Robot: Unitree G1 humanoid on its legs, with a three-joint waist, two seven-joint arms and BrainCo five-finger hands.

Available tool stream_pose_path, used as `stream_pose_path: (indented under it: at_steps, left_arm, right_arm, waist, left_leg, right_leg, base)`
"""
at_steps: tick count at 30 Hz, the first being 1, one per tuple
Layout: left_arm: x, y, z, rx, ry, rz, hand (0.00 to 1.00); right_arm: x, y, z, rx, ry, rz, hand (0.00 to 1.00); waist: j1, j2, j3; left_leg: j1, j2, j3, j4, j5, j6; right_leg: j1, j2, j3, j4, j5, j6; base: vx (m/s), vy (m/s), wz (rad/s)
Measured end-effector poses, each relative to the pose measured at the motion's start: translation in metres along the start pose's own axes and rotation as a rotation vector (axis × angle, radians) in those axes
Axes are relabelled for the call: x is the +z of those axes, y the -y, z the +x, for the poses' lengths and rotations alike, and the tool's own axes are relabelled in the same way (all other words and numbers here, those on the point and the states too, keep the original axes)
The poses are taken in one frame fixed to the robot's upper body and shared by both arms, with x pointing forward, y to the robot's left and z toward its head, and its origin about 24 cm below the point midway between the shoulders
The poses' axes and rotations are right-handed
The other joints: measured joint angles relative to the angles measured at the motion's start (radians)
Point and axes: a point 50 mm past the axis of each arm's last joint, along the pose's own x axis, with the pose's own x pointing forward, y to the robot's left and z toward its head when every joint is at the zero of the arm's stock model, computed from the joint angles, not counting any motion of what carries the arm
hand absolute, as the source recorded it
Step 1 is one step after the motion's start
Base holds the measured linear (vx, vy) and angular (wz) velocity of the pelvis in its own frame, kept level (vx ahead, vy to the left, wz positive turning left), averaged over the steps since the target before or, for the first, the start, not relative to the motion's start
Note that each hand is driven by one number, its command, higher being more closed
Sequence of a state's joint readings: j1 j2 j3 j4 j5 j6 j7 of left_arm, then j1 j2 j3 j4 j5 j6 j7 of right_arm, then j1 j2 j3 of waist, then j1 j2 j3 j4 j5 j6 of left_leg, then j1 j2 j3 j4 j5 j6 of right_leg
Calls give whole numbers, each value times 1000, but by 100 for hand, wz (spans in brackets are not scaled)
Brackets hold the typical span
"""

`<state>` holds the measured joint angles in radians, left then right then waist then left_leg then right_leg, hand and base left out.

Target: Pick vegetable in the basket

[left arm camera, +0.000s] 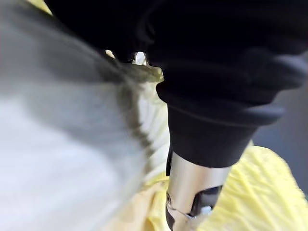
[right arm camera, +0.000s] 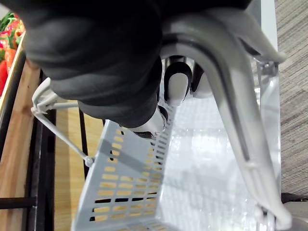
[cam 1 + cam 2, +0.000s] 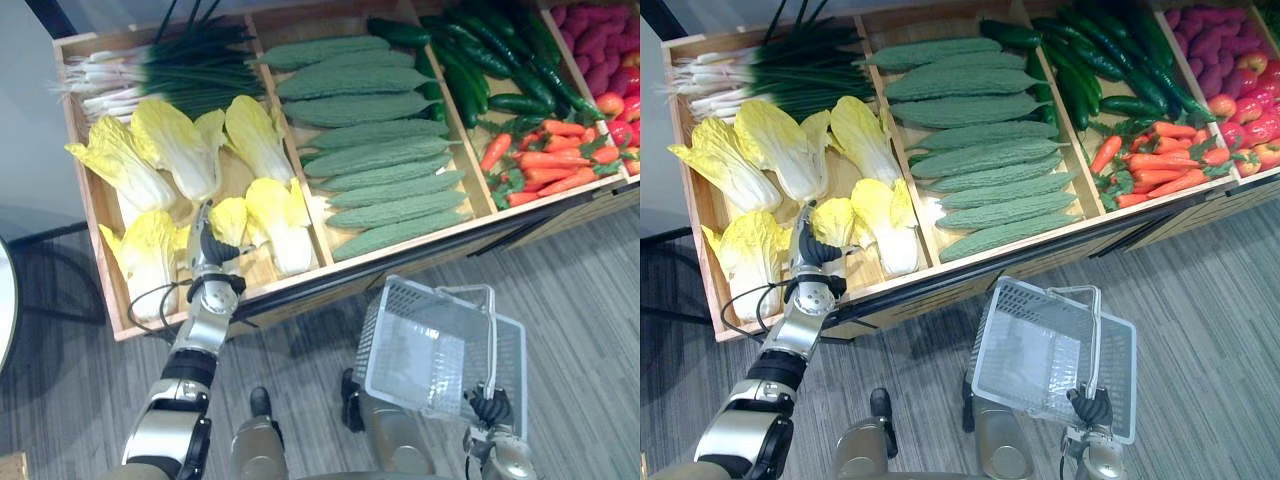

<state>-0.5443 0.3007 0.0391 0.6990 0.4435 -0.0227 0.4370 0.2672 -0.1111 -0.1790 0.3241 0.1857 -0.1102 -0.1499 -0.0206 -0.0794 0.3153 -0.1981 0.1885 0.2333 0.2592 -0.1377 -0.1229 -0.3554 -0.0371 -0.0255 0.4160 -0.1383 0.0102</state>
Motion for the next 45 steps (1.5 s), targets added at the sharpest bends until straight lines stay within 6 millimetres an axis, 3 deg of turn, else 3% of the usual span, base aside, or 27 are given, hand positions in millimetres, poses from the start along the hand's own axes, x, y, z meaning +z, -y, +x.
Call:
stream_pose_path:
  at_steps: [4,11,19,23,26,31,35,36,38,40,41,42,43,45]
  left_arm:
    - [1,3,-7,-10,29,-30,100]
    - [-2,2,-38,-14,60,-131,100]
    - [21,-7,-82,14,162,-342,100]
    - [39,-13,-99,31,236,-420,100]
    - [59,-21,-115,48,328,-499,100]
    - [86,-26,-129,40,448,-593,100]
    - [101,-21,-137,3,497,-654,100]
    - [103,-20,-137,-6,502,-659,100]
    - [111,-15,-140,-40,529,-685,100]
    - [117,-12,-139,-58,552,-694,100]
    - [122,-9,-134,-72,571,-694,100]
    - [123,-7,-131,-80,572,-692,100]
    - [123,-5,-130,-85,569,-689,100]
    - [122,9,-126,-138,541,-678,100]
  right_arm:
    - [2,-1,1,3,6,1,100]
    - [1,-1,8,-11,-7,-6,100]
    - [-6,17,2,-74,-28,-43,100]
    - [-5,26,-3,-115,-19,-60,100]
    - [-1,27,-10,-121,3,-70,100]
    - [3,24,-24,-146,25,-53,100]
    - [37,15,-31,-122,174,-20,100]
    - [42,12,-31,-110,197,-16,100]
    - [57,-4,-28,-56,262,2,100]
    - [64,-12,-24,-30,287,11,100]
    - [73,-21,-16,-4,318,12,100]
    - [78,-26,-10,14,335,8,100]
    - [82,-30,-6,29,347,2,100]
    - [94,-43,4,84,385,-39,100]
  waist:
    - [7,2,2]
    - [-22,10,6]
    - [-24,14,1]
    - [-25,46,-37]
    - [-21,72,-62]
    - [-21,74,-80]
    - [-42,70,-92]
    - [-42,68,-92]
    - [-47,60,-92]
    - [-50,59,-95]
    - [-51,61,-97]
    - [-49,61,-97]
    - [-49,60,-97]
    - [-63,78,-103]
  left_leg:
    - [13,-9,-4,-18,2,-1]
    - [93,-45,-17,-72,6,3]
    - [170,-65,-36,-78,5,6]
    - [188,-65,-21,-91,-7,20]
    - [237,-63,42,-100,-22,29]
    - [225,-10,169,8,-106,30]
    - [209,56,319,134,-169,29]
    - [211,65,348,143,-171,31]
    - [254,84,455,135,-171,31]
    - [284,88,508,122,-172,30]
    - [308,98,561,101,-165,20]
    - [330,101,607,87,-157,6]
    - [347,104,634,83,-156,5]
    - [408,120,703,83,-155,5]
  right_leg:
    - [6,-3,-1,2,-6,7]
    - [66,-21,-1,-7,-28,28]
    - [158,-35,18,-49,-28,30]
    - [163,-31,36,-57,-21,41]
    - [181,-20,86,-61,-12,54]
    - [158,33,197,-74,17,70]
    - [85,89,296,-70,63,76]
    - [67,80,266,-72,63,73]
    - [35,-34,-20,-72,46,25]
    - [40,-107,-220,-73,47,-11]
    - [49,-168,-414,-66,51,-48]
    - [62,-199,-520,-56,63,-67]
    - [68,-210,-567,-46,85,-84]
    - [52,-159,-519,-35,106,-75]
  base:
    - [12,-1,2]
    - [74,30,6]
    - [49,48,4]
    - [-22,23,-14]
    - [-56,52,-44]
    - [-102,21,-77]
    - [-61,54,-115]
    - [-73,44,-126]
    - [-46,14,-127]
    - [33,-37,-109]
    - [112,-94,-129]
    - [148,-131,-143]
    - [168,-181,-162]
    - [214,-198,-169]
